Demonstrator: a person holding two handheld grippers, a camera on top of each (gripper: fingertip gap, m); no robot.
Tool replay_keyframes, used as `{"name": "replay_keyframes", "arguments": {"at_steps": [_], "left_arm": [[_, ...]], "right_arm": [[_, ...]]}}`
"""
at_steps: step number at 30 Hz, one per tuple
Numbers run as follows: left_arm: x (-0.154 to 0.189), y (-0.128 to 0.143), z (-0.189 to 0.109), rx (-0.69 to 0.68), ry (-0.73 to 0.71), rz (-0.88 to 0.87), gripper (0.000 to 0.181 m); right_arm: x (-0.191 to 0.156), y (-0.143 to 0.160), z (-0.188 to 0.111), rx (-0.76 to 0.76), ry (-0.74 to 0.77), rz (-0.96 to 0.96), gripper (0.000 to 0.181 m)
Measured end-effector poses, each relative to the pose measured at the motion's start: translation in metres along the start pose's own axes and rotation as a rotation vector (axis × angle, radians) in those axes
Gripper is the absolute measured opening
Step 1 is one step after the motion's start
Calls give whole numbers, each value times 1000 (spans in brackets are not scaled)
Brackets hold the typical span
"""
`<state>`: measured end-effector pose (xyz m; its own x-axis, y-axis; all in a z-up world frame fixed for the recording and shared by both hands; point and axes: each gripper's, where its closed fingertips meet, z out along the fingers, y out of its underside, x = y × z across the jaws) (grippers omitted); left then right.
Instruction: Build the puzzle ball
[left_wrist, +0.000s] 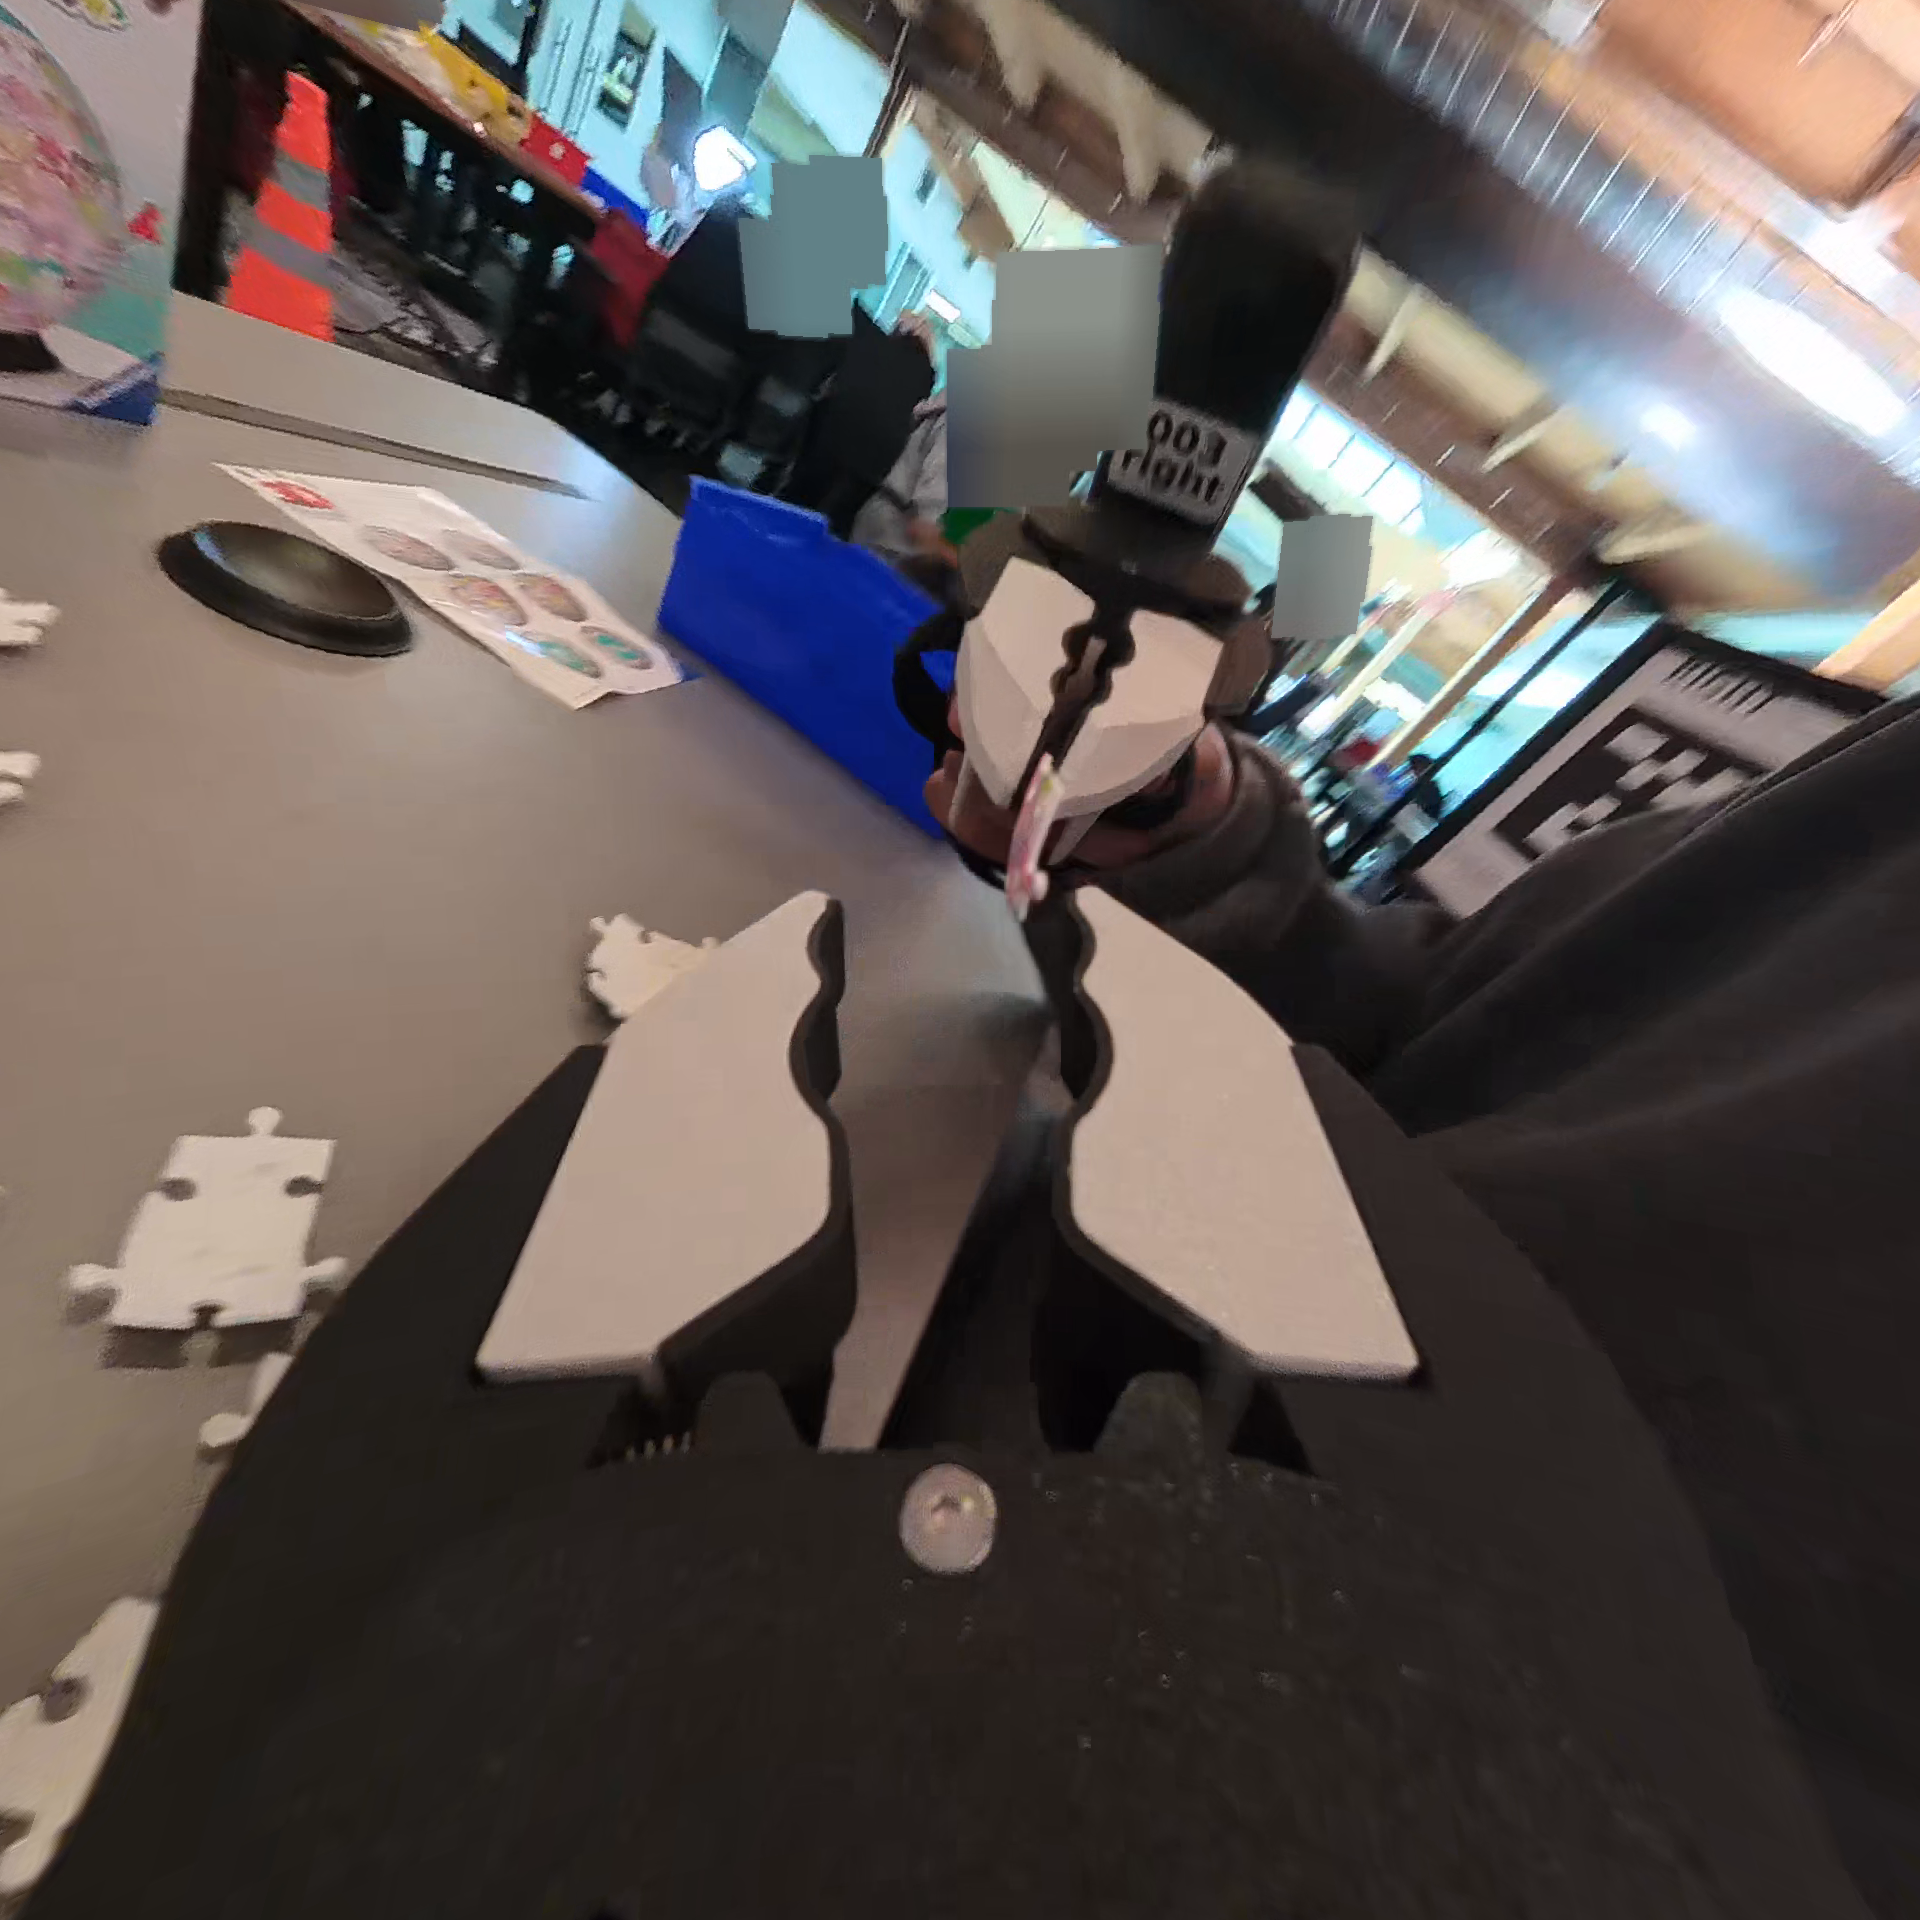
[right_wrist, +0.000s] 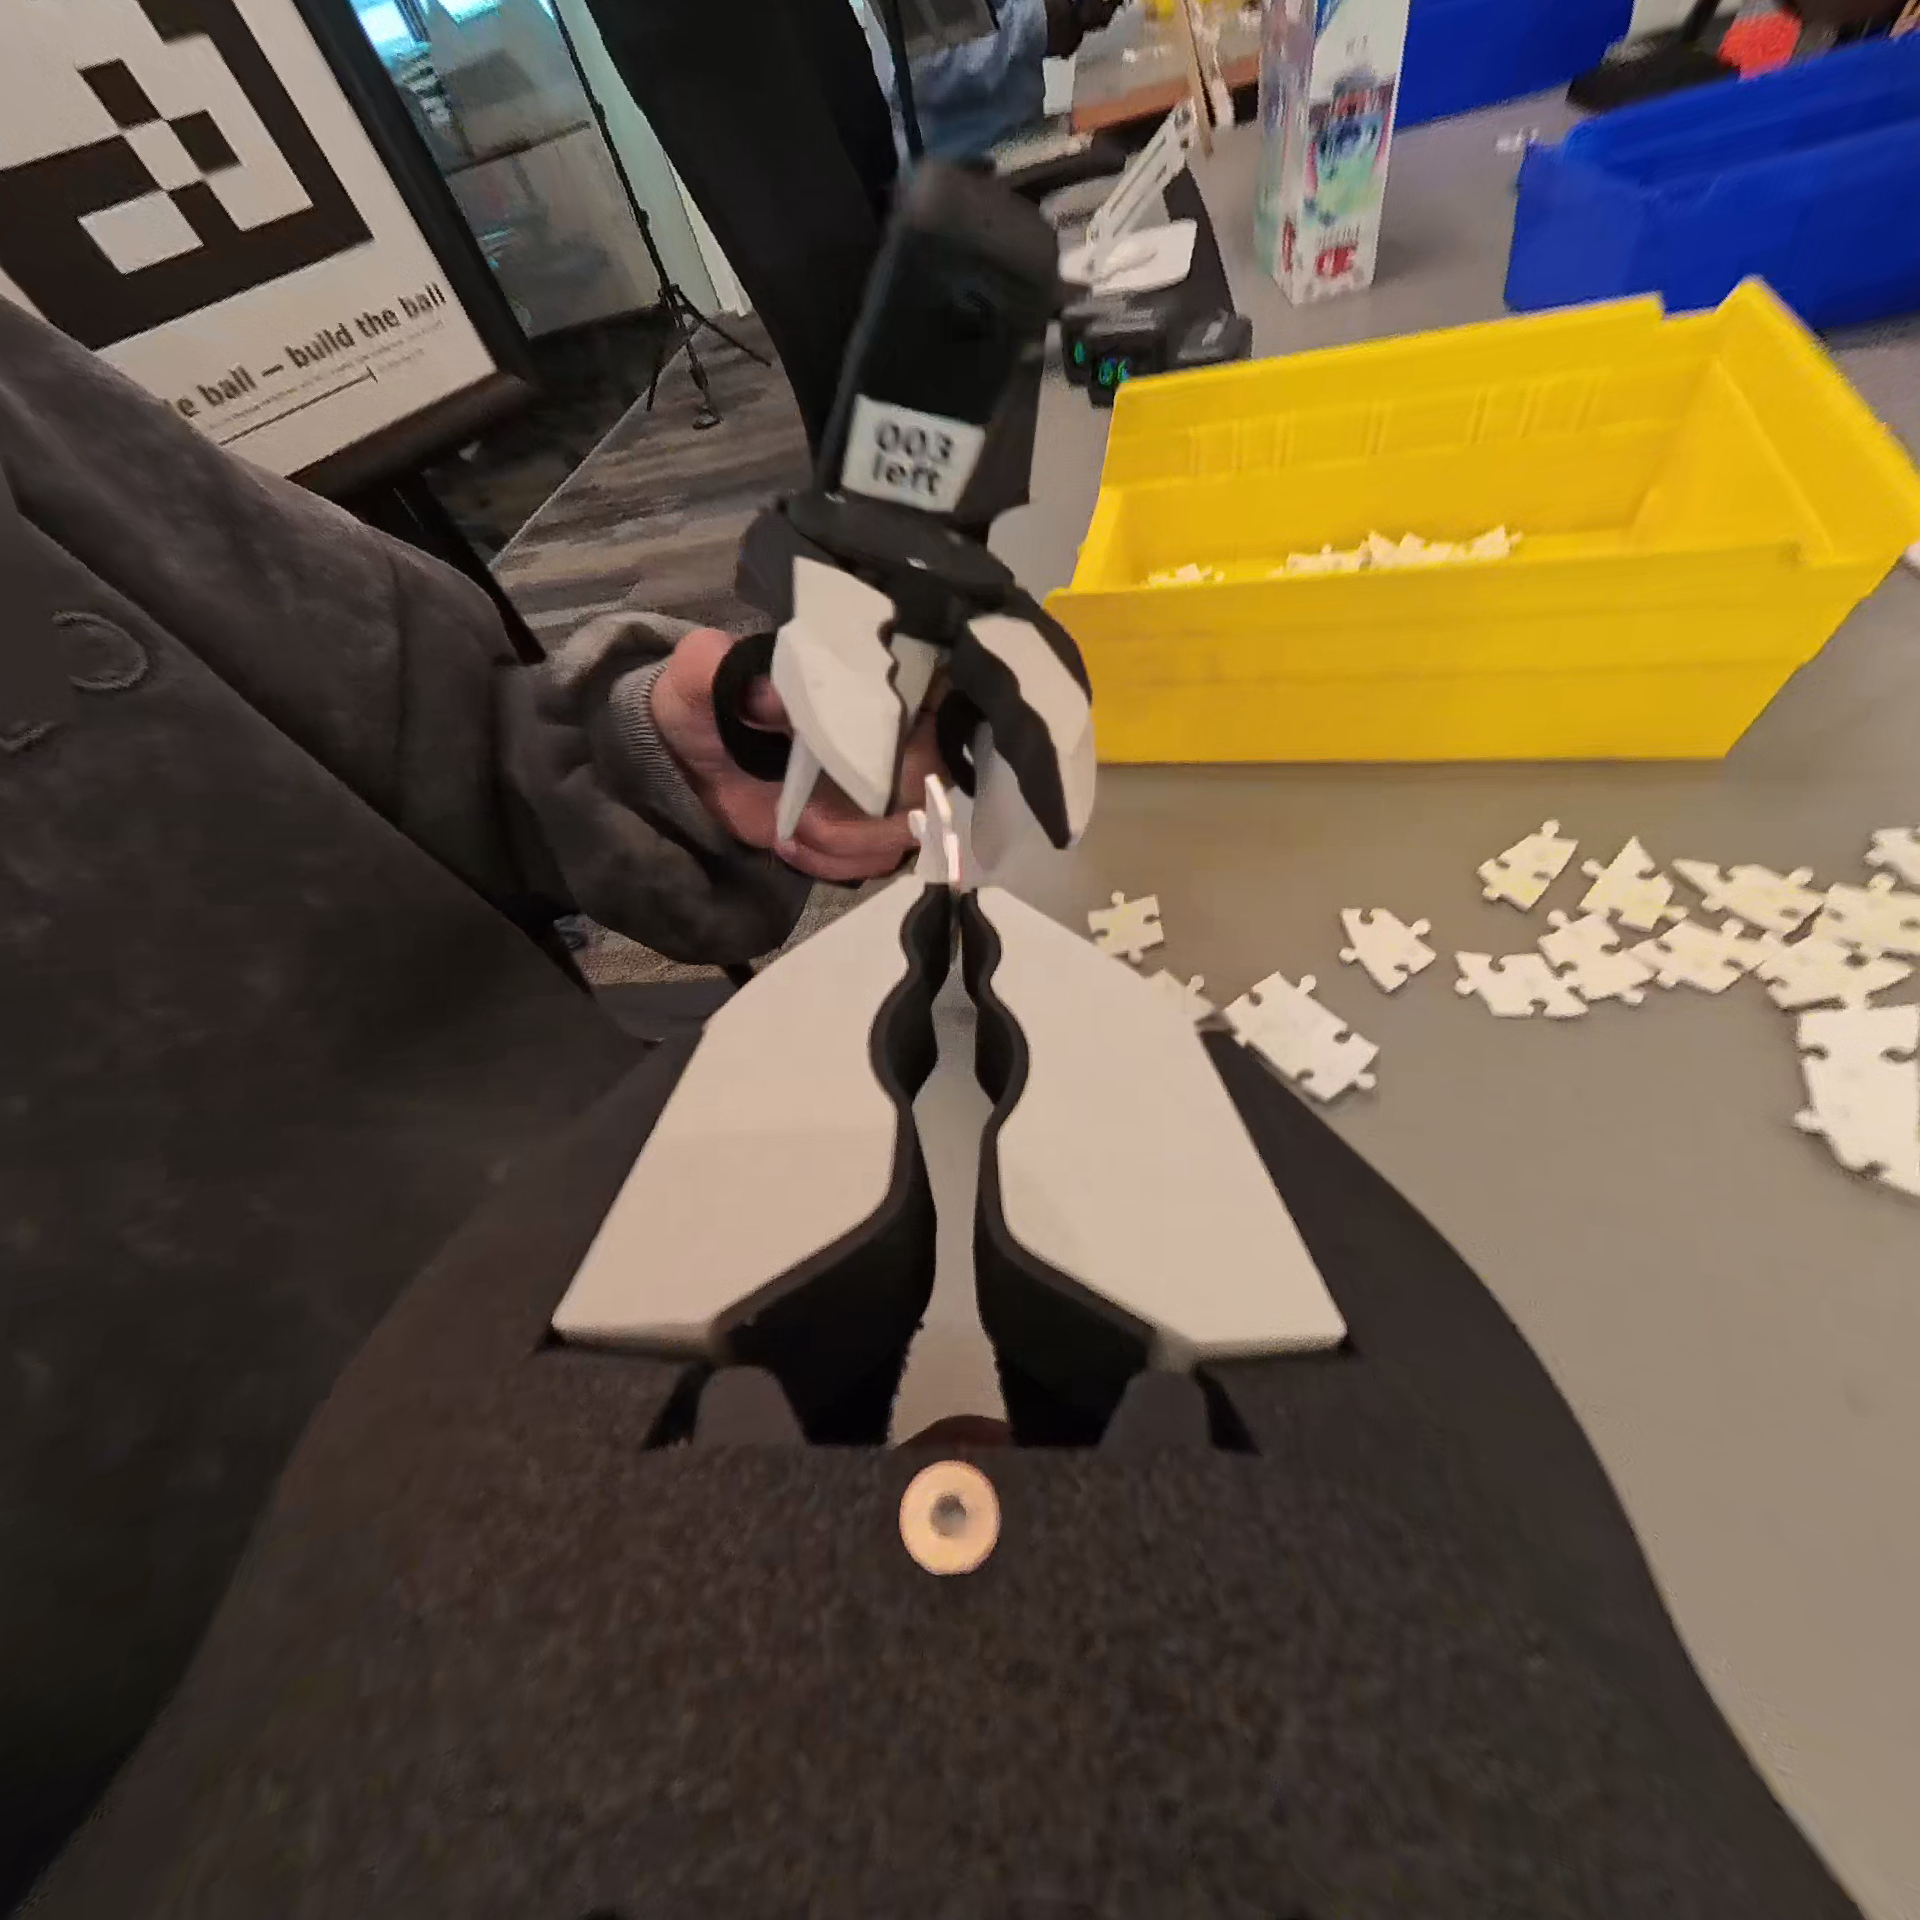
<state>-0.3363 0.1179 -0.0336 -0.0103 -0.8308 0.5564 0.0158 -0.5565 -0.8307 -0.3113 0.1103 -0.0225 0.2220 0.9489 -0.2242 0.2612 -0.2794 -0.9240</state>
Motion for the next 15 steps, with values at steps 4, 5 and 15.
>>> {"name": "replay_keyframes", "arguments": {"at_steps": [4, 5, 15], "left_arm": [[1, 16, 12, -101, -83, 128, 31], [-1, 19, 13, -117, -98, 139, 25], [3, 21, 16, -118, -131, 177, 2]], "right_arm": [[2, 14, 11, -55, -2, 25, 2], [-2, 14, 12, -51, -18, 29, 2], [1, 18, 10, -90, 48, -18, 4]]}}
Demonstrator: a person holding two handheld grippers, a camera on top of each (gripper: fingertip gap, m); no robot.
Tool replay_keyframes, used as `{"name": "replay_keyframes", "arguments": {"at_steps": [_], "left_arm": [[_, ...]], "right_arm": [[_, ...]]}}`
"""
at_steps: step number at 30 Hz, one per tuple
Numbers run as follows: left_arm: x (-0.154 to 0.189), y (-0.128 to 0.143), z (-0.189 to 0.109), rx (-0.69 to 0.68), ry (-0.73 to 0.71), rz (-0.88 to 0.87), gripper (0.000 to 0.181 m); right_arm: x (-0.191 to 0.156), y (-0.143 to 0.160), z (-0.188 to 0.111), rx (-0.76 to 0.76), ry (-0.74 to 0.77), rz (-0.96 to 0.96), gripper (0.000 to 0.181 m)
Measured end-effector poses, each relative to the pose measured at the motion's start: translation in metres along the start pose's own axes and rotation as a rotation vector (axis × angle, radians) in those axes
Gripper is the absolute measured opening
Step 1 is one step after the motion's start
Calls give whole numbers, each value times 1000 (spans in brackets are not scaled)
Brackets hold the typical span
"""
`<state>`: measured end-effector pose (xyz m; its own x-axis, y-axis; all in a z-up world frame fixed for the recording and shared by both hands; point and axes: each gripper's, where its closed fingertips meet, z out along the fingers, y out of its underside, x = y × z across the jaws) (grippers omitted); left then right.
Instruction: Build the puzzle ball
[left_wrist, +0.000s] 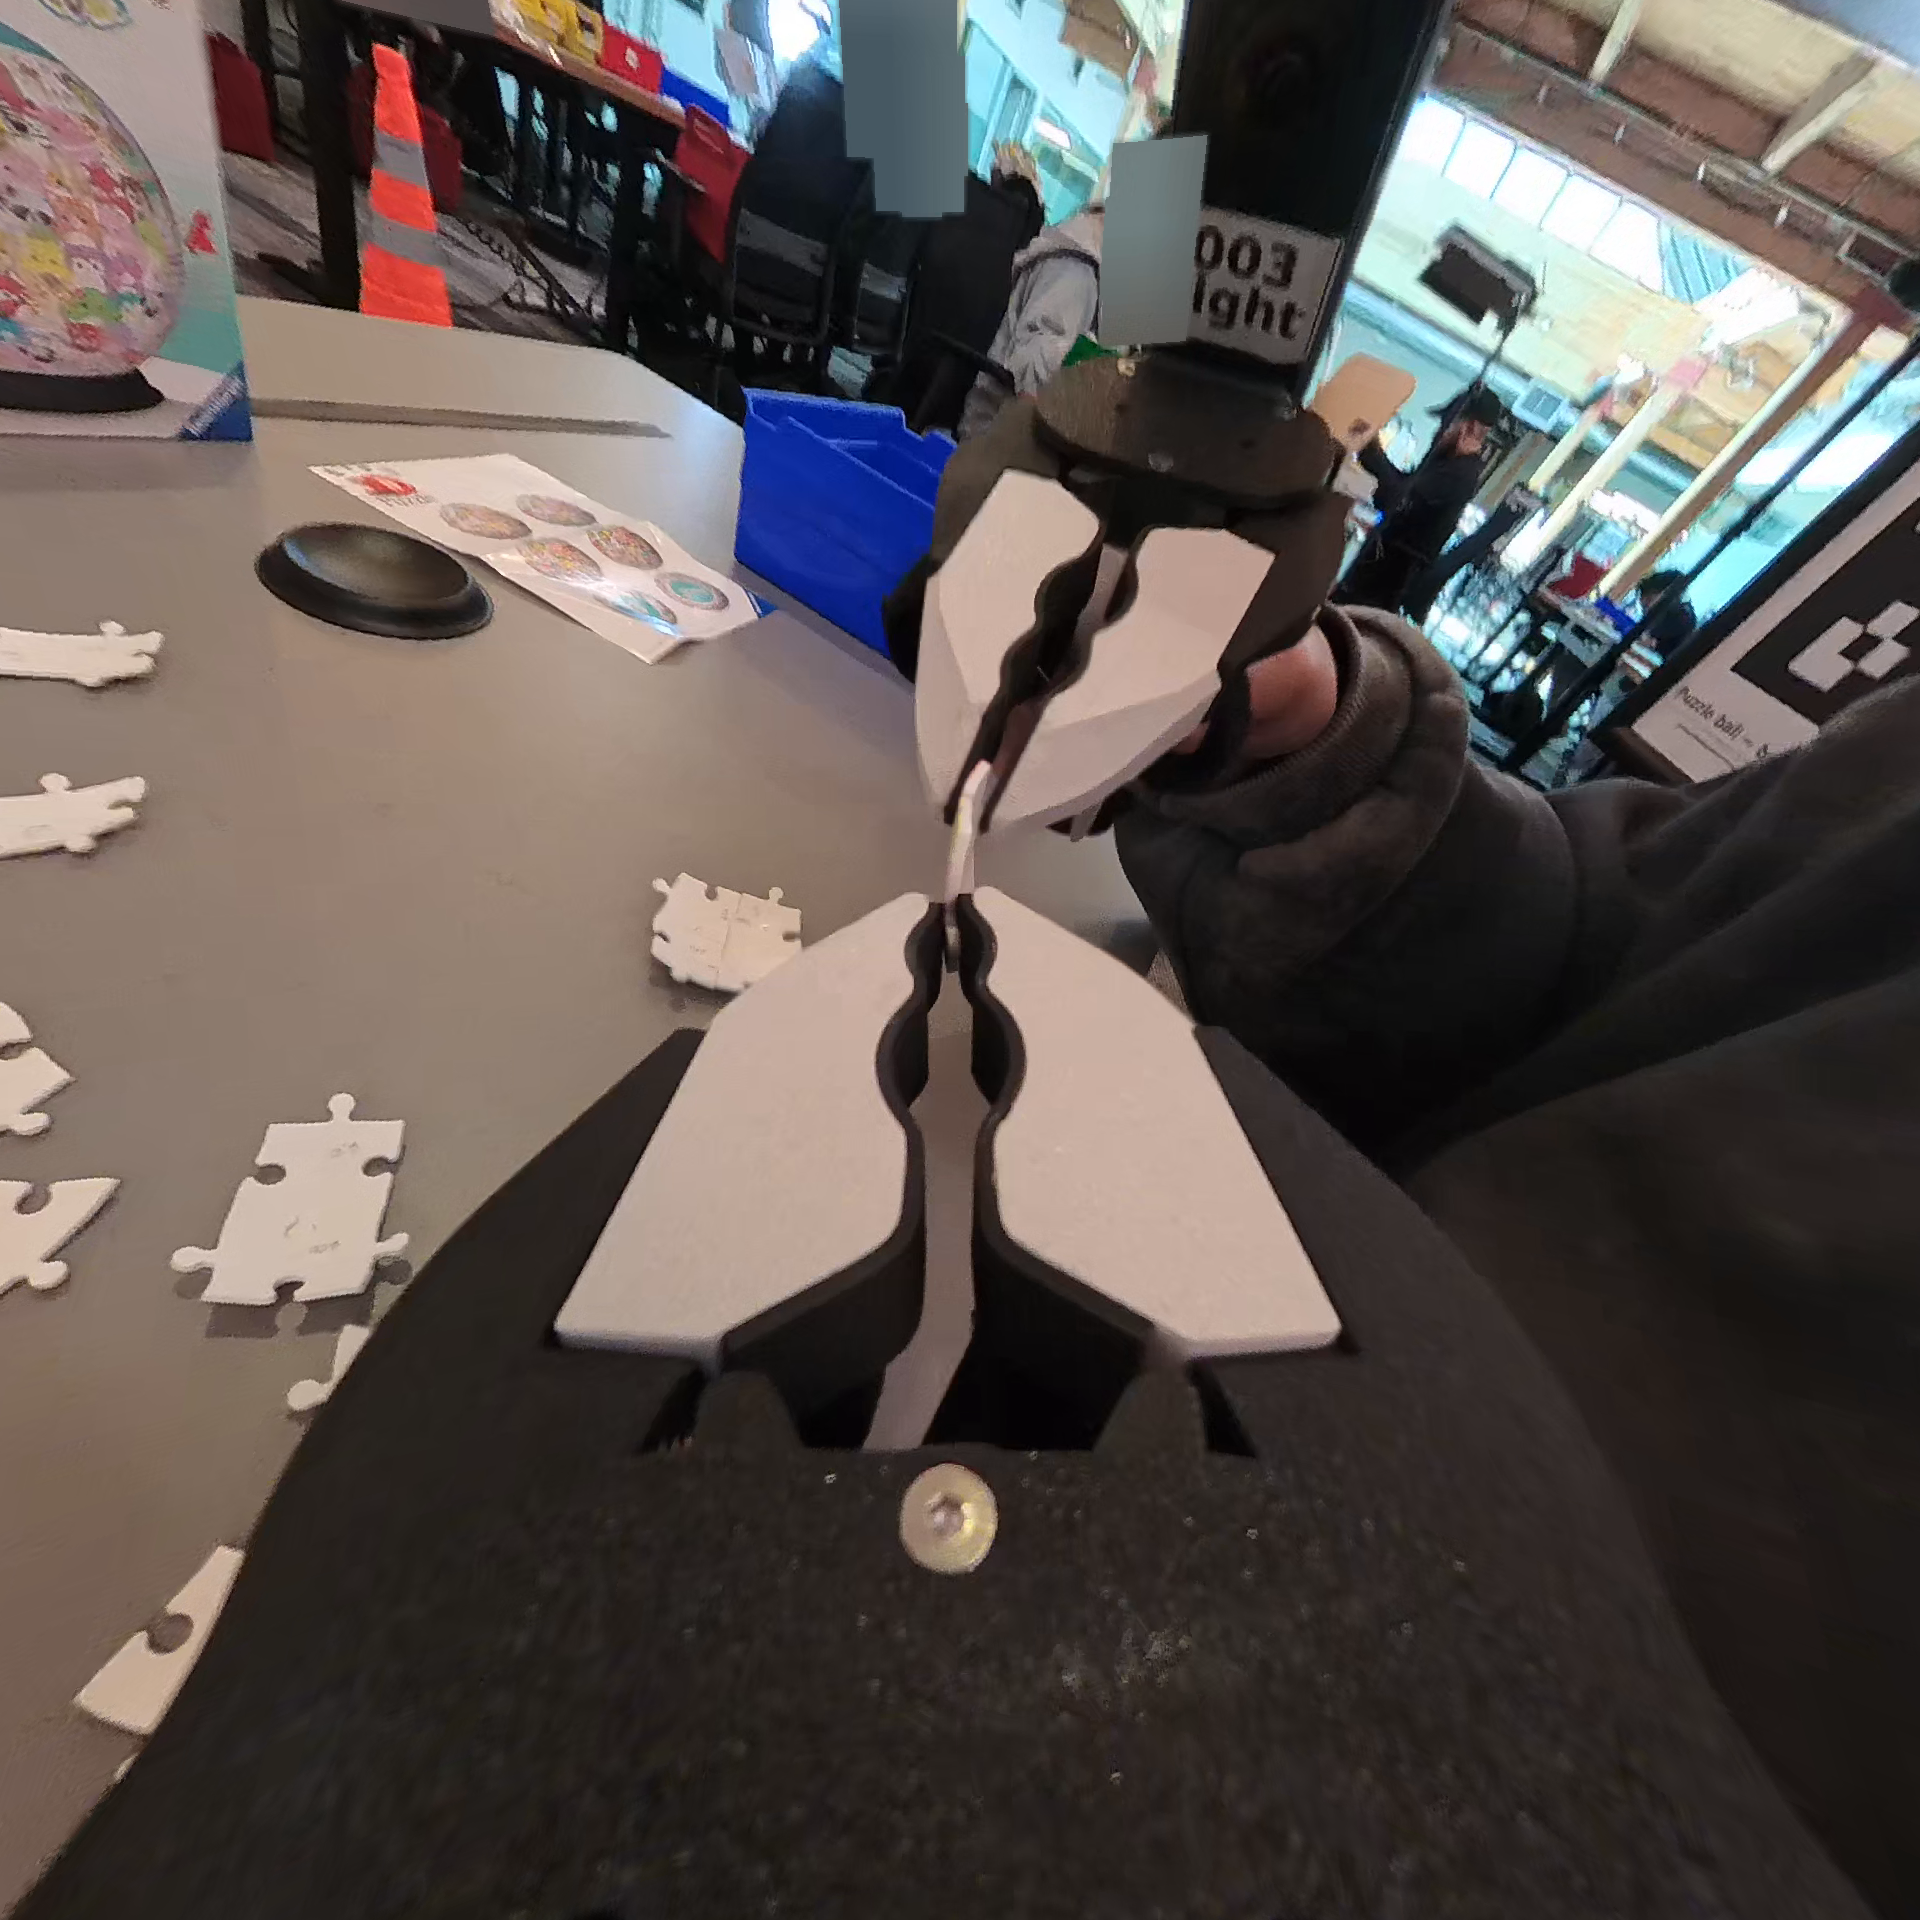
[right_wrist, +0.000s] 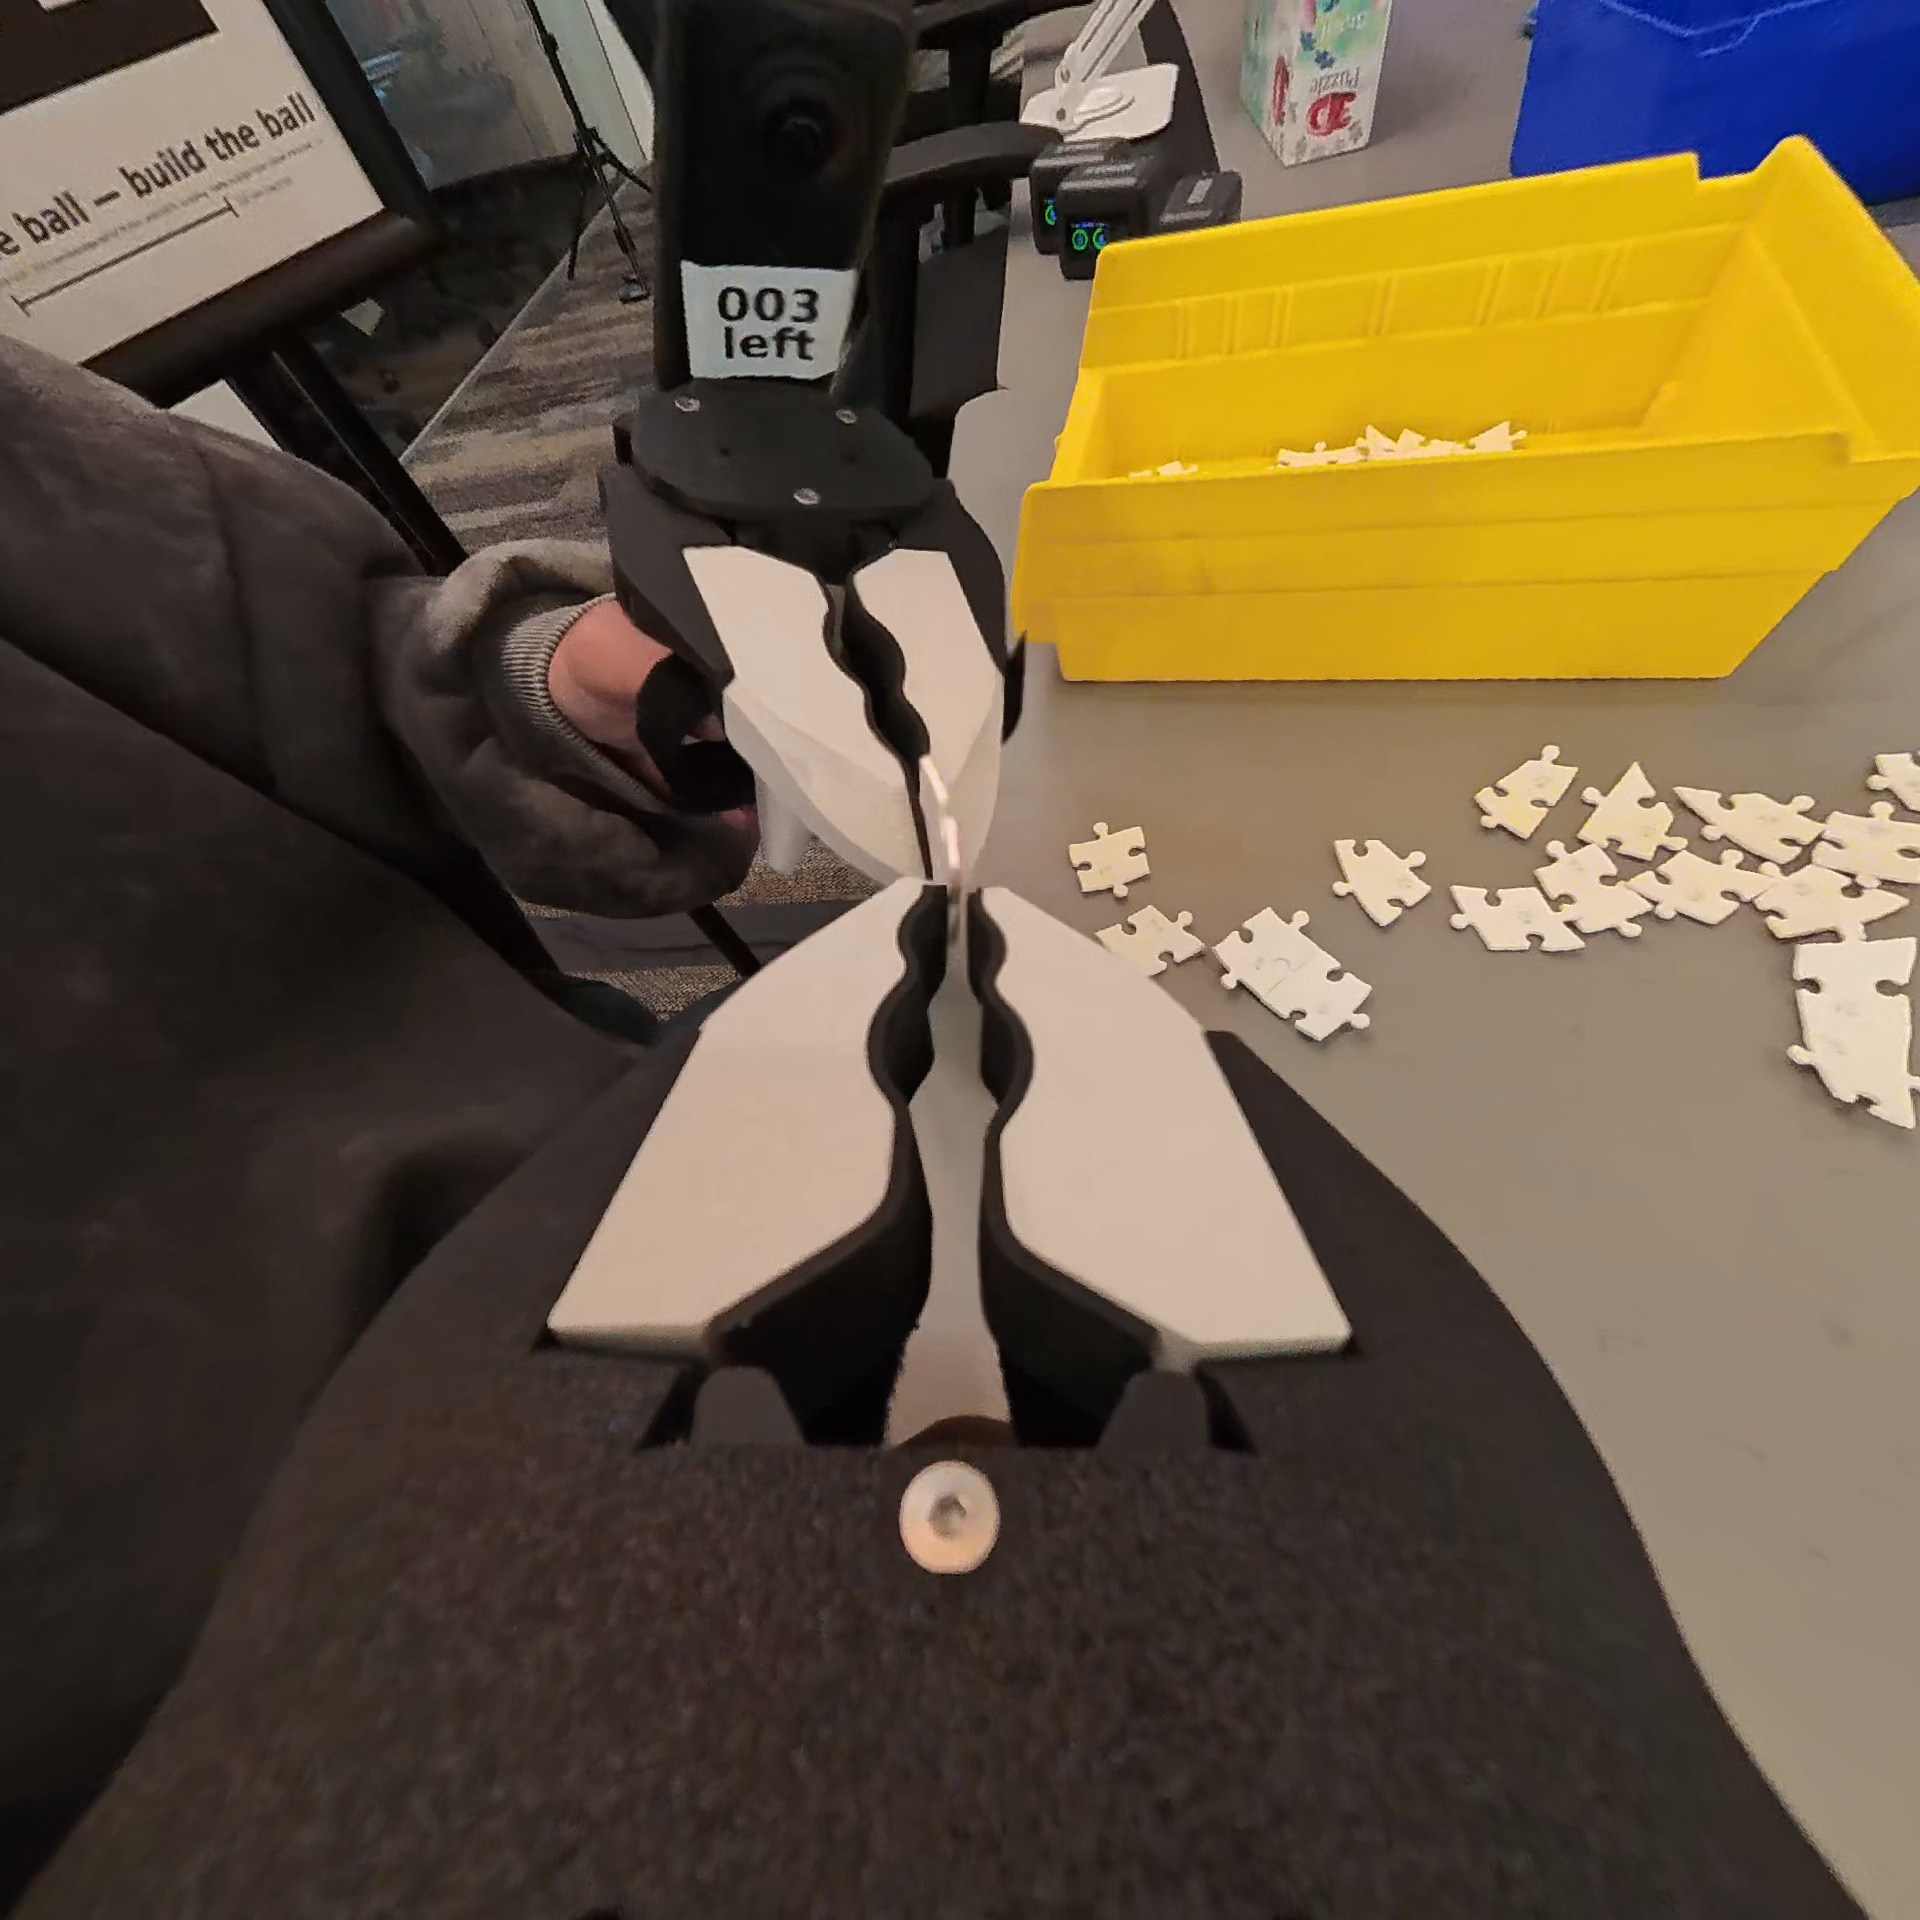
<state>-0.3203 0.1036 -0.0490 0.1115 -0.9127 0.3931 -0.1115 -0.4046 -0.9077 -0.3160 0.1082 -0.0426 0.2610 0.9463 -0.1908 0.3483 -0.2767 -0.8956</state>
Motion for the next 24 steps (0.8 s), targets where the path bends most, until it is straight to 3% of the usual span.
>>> {"name": "replay_keyframes", "arguments": {"at_steps": [9, 24], "left_arm": [[-13, -33, -28, 245, -4, -121, 2], [16, -30, -11, 224, 82, -96, 2]], "right_arm": [[1, -12, -8, 78, 29, 38, 11], [-14, -22, 1, 132, 0, 64, 2]]}}
